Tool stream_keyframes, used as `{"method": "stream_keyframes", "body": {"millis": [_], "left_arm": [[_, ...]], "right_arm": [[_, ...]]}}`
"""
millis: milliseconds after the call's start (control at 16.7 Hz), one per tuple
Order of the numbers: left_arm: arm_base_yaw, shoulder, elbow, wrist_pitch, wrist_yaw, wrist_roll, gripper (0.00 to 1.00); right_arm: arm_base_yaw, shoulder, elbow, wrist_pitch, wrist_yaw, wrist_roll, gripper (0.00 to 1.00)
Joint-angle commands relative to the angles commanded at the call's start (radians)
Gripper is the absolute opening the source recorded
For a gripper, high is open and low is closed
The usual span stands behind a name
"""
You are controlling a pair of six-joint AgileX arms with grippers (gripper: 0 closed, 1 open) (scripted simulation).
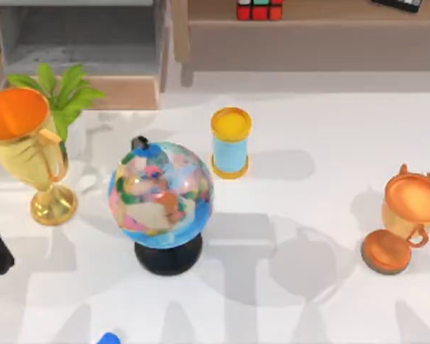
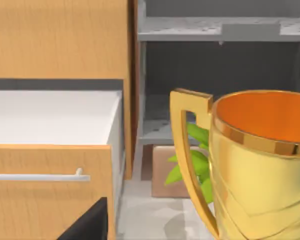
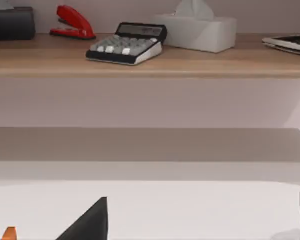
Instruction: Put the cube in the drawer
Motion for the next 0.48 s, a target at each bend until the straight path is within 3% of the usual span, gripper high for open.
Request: {"method": "stream_keyframes", "body": {"millis": [240, 480], "left_arm": [[-0.019, 0.03, 0.03, 0.028, -0.017, -0.005, 1.0], [-0.117, 0.216, 0.207, 0.172, -0.116, -0.021, 1.0]], "right_arm": [[0.0, 0.0, 0.0, 0.0, 0.0, 0.0, 1.0], [0.0, 0.0, 0.0, 0.0, 0.0, 0.0, 1.0]]}}
